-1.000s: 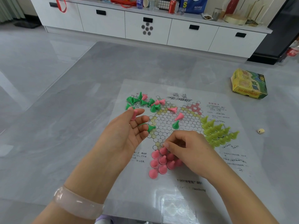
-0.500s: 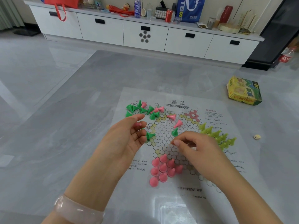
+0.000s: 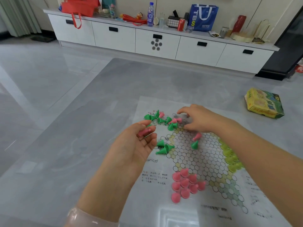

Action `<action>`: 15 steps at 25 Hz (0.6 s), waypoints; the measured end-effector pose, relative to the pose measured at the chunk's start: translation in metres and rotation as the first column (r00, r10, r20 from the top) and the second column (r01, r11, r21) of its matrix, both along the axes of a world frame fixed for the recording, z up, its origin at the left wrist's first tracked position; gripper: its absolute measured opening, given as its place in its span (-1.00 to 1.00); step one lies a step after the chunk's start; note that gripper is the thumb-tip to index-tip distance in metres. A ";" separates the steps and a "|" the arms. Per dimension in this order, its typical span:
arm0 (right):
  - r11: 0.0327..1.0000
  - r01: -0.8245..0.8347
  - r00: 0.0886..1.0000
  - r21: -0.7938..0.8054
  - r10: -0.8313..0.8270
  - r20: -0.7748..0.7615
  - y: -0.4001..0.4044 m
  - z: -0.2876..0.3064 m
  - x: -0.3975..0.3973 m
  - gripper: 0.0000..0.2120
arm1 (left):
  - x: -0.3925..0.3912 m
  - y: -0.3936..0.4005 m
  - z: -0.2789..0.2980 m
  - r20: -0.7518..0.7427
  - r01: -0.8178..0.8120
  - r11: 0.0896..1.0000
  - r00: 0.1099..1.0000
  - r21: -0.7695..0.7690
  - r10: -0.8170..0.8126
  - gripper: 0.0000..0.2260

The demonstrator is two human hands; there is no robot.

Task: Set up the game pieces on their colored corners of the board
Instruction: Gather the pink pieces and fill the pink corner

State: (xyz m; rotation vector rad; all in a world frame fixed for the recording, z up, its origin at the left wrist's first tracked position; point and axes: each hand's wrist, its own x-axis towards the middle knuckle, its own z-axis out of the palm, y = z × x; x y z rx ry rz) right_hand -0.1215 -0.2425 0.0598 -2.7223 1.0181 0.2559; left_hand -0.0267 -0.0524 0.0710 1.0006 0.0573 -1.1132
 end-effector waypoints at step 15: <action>0.943 -0.110 0.796 0.314 -0.106 0.596 0.086 0.056 -0.026 -0.88 | -0.024 -0.001 0.004 -0.196 0.233 0.957 0.944 -0.176 -0.266 -0.82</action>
